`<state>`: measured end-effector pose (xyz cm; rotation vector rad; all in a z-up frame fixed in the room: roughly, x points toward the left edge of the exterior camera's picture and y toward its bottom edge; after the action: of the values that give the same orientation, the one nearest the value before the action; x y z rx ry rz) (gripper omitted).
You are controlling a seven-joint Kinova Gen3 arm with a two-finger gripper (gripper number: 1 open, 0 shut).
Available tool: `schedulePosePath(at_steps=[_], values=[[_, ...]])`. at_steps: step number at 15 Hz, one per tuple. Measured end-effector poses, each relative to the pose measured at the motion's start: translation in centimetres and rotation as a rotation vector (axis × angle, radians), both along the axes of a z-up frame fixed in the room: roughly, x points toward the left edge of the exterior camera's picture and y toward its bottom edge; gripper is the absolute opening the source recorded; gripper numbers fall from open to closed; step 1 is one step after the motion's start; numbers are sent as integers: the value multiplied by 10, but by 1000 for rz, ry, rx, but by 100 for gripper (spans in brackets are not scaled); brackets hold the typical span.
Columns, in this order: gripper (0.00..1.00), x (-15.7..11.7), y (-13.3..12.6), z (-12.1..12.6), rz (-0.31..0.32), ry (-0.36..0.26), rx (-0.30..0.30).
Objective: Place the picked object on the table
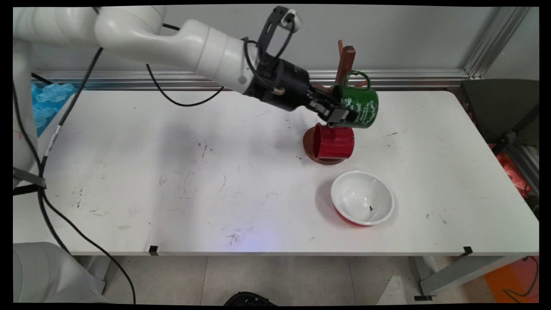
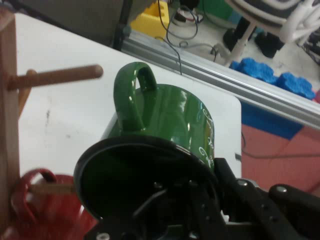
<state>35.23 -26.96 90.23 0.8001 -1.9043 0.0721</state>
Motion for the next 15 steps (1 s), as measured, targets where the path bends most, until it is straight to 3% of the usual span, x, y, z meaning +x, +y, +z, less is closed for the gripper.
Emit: schedulePosePath(at_steps=[8,15], values=[[0,42,21,13,-89,-120,16],[0,90,19,17,-161,-312,11]])
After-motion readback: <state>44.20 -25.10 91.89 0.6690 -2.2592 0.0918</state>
